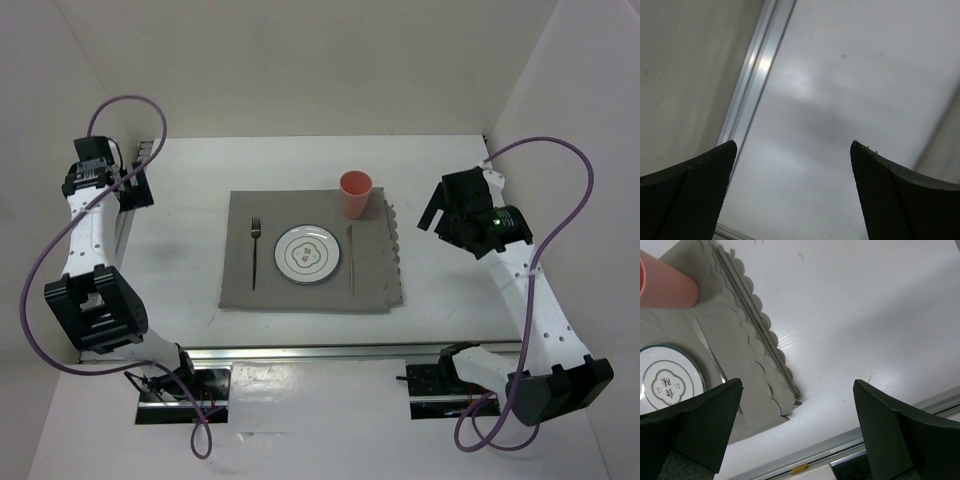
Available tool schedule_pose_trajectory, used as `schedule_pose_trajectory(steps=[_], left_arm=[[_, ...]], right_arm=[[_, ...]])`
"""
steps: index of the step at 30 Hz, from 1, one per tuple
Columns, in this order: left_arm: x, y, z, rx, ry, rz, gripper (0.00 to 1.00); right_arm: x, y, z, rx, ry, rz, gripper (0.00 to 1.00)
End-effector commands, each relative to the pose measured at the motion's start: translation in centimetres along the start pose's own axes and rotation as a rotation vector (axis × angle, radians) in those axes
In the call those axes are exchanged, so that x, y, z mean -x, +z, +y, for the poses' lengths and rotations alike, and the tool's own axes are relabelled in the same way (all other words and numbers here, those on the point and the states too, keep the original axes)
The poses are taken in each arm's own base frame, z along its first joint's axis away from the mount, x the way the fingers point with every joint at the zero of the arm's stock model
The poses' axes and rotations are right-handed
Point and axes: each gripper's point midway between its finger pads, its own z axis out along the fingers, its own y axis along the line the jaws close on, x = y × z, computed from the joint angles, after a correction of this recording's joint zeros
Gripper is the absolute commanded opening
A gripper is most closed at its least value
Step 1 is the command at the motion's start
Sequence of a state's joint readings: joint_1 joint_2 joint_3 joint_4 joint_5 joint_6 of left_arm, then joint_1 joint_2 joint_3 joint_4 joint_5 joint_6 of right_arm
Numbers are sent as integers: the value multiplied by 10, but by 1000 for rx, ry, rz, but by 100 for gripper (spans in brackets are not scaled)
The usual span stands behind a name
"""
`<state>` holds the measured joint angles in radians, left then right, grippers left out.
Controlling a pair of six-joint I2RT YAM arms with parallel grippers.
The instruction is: Set the dinner table for one person
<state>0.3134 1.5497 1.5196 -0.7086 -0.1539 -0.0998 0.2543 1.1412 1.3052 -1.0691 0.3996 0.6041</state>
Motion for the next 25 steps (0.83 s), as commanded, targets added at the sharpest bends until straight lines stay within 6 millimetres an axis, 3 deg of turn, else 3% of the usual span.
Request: schedule_pose_trajectory(steps=[1, 5, 10, 25], left_arm=[[-59, 19, 23, 32, 65, 166, 100], [-85, 12, 24, 6, 94, 168, 100], [-117, 5, 13, -55, 101, 207, 100], [-125, -5, 8, -95, 106, 205, 100]], right_arm=[[-17, 8, -10, -17, -25, 35, 100], [-35, 10, -9, 0, -15, 93, 100], [-39, 6, -7, 28, -13, 113, 100], [-27, -31, -7, 160, 22, 13, 100]])
